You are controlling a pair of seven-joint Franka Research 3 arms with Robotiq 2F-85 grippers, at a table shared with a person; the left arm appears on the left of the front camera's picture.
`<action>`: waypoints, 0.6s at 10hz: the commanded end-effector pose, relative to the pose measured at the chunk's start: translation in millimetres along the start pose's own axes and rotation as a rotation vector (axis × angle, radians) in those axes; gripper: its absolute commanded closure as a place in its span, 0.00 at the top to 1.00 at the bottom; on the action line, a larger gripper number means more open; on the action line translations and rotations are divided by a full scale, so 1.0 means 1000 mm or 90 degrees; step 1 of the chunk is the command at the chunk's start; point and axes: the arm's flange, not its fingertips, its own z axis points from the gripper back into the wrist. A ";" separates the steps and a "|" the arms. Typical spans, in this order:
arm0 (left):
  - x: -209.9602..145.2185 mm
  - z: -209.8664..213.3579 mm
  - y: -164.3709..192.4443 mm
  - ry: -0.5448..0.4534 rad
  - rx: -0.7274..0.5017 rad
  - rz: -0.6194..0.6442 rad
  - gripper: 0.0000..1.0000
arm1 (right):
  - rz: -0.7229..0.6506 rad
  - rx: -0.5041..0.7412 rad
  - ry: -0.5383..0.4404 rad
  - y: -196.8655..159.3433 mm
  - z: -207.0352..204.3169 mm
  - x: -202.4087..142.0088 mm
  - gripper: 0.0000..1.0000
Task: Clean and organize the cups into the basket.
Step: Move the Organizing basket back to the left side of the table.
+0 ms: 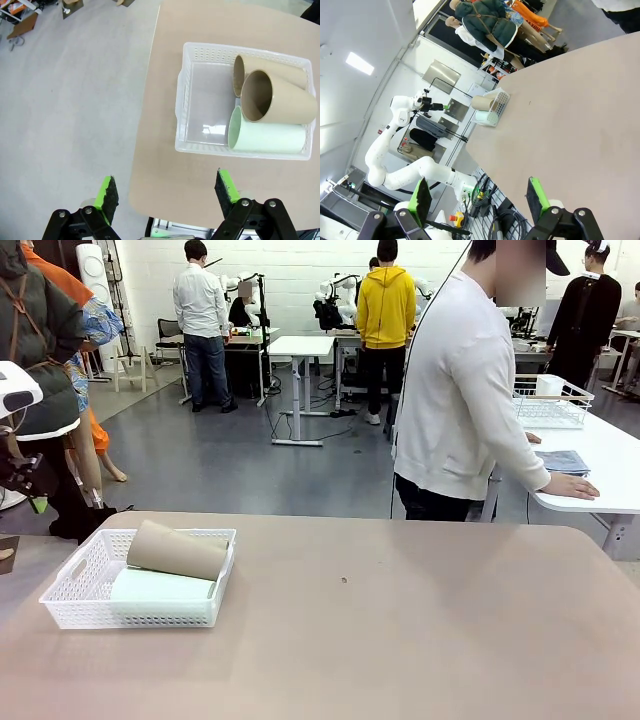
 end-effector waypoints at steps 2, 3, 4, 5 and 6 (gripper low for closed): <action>0.000 0.000 0.000 0.000 0.000 0.000 1.00 | 0.004 0.001 -0.002 0.001 0.000 0.000 1.00; 0.014 -0.006 0.028 0.034 -0.132 0.010 1.00 | 0.004 0.001 -0.002 0.001 0.000 0.000 1.00; 0.024 -0.016 0.056 0.063 -0.261 0.022 1.00 | 0.004 0.001 -0.002 0.001 0.000 0.000 1.00; 0.033 -0.026 0.079 0.104 -0.372 0.043 1.00 | 0.004 0.001 -0.002 0.001 0.000 0.000 1.00; 0.042 -0.032 0.103 0.126 -0.486 0.059 1.00 | 0.004 0.001 -0.002 0.001 0.000 0.000 1.00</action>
